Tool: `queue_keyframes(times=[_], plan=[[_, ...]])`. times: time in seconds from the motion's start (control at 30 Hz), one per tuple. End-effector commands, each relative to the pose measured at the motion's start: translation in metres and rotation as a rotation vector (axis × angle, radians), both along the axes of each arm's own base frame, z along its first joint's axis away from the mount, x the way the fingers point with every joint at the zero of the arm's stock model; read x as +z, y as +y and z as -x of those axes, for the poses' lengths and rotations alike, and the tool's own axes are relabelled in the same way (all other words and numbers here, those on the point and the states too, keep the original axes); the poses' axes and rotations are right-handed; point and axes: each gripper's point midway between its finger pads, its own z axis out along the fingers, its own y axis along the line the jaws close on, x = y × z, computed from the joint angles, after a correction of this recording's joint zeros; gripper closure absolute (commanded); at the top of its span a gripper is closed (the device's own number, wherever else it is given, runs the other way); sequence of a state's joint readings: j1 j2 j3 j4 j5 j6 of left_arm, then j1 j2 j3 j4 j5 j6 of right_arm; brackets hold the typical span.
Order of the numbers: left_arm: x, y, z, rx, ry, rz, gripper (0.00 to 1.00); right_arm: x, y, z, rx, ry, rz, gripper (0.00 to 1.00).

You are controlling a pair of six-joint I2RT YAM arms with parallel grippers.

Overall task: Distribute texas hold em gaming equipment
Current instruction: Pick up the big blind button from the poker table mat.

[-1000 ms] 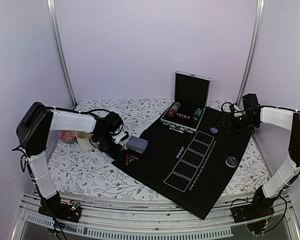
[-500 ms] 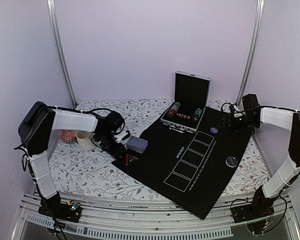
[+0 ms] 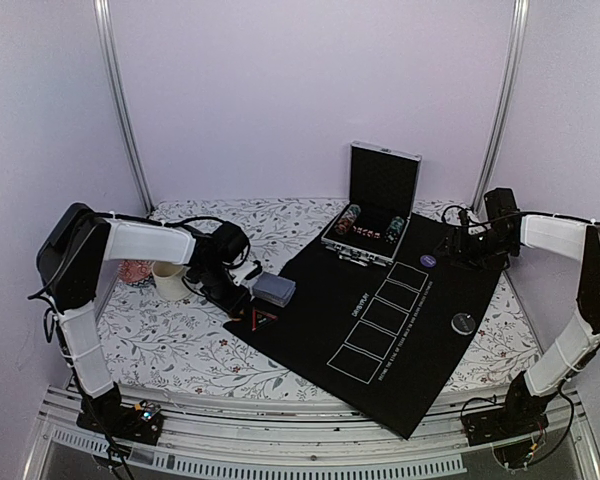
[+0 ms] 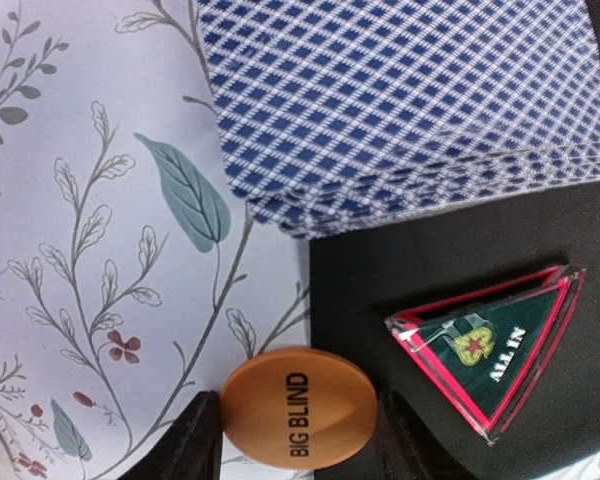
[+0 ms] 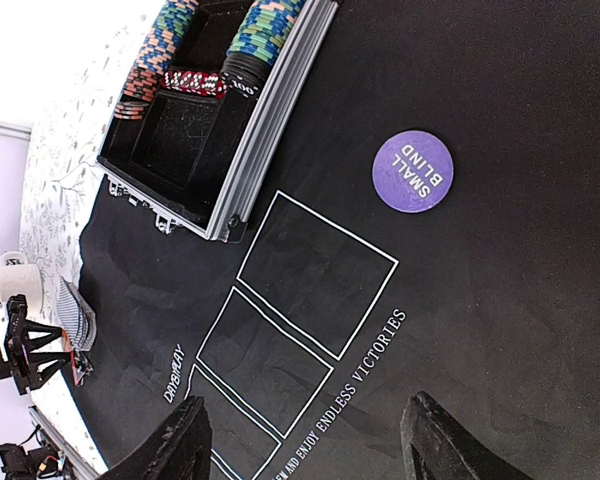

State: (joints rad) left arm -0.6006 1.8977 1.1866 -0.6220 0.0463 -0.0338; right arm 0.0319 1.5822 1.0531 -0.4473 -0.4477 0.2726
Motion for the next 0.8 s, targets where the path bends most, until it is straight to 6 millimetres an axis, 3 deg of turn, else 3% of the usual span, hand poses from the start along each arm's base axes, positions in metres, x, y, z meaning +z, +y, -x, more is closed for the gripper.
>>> queue_keyframes(times=[0.0, 0.17, 0.5, 0.77], plan=[[-0.003, 0.0, 0.018, -0.016, 0.042, -0.011, 0.53, 0.004, 0.001, 0.002, 0.005, -0.018, 0.004, 0.33], [0.017, -0.004, 0.013, -0.01, -0.002, 0.014, 0.53, 0.005, 0.001, 0.002, 0.006, -0.02, 0.004, 0.33], [0.031, -0.008, 0.024, -0.027, -0.002, 0.051, 0.54, 0.008, 0.001, 0.002, 0.005, -0.025, 0.003, 0.33], [0.063, -0.029, 0.027, -0.075, -0.064, 0.107, 0.54, 0.02, 0.004, 0.003, 0.01, -0.047, -0.012, 0.33]])
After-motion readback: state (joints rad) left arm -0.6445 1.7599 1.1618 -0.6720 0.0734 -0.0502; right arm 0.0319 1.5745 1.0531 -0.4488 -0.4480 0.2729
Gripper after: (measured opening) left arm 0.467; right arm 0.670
